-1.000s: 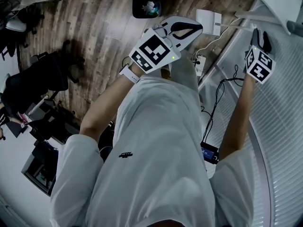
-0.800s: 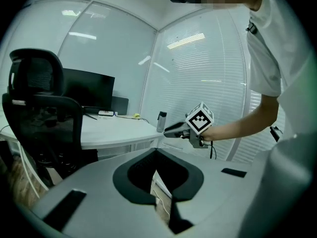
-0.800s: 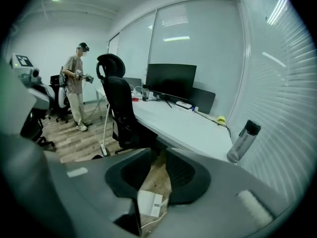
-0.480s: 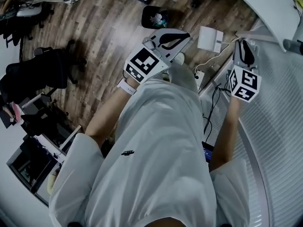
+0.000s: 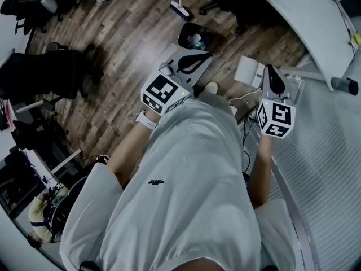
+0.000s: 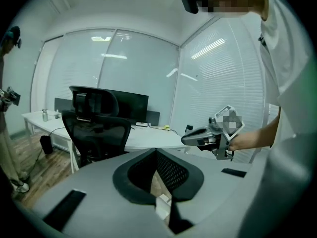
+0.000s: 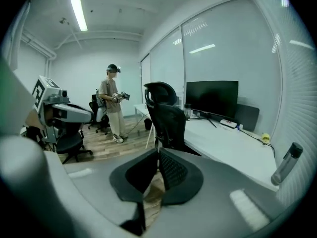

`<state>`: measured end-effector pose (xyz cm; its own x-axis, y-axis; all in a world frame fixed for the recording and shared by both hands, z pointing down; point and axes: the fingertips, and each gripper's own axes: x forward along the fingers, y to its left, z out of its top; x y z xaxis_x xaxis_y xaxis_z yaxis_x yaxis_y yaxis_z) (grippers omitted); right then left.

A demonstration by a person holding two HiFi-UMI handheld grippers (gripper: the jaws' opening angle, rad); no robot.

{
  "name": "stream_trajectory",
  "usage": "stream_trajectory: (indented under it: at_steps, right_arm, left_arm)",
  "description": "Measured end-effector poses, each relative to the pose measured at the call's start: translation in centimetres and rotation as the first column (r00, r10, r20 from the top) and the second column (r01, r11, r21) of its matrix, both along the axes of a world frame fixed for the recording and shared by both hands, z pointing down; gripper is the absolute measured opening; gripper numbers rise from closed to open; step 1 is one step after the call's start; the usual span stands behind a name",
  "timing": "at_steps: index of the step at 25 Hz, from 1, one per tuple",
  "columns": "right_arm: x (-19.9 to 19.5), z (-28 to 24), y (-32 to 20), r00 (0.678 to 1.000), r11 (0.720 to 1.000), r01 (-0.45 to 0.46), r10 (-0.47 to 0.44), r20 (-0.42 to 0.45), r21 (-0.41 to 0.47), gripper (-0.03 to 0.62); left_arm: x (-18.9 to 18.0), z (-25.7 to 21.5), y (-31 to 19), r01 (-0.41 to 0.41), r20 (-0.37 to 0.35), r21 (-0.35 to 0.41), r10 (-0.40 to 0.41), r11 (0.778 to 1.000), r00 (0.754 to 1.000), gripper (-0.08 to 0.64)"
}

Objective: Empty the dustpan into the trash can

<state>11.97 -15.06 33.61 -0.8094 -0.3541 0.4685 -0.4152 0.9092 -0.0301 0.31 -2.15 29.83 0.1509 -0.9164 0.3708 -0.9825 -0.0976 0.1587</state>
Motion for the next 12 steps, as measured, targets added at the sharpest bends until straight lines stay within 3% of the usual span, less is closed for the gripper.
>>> stream_trajectory:
  at_steps: [5,12]
  right_arm:
    - [-3.6,-3.1,3.7,0.990,0.992,0.125,-0.125,0.065,0.003,0.014]
    - [-7.4,-7.9,8.0,0.949,0.967,0.254,-0.253,0.186,0.016,0.012]
  left_arm:
    - [-2.5,-2.4,2.5,0.125,-0.002,0.041,-0.125,0.991,0.992,0.008]
    - [-4.8,-6.2,5.2,0.251,0.002,0.096,-0.253,0.963,0.968,0.008]
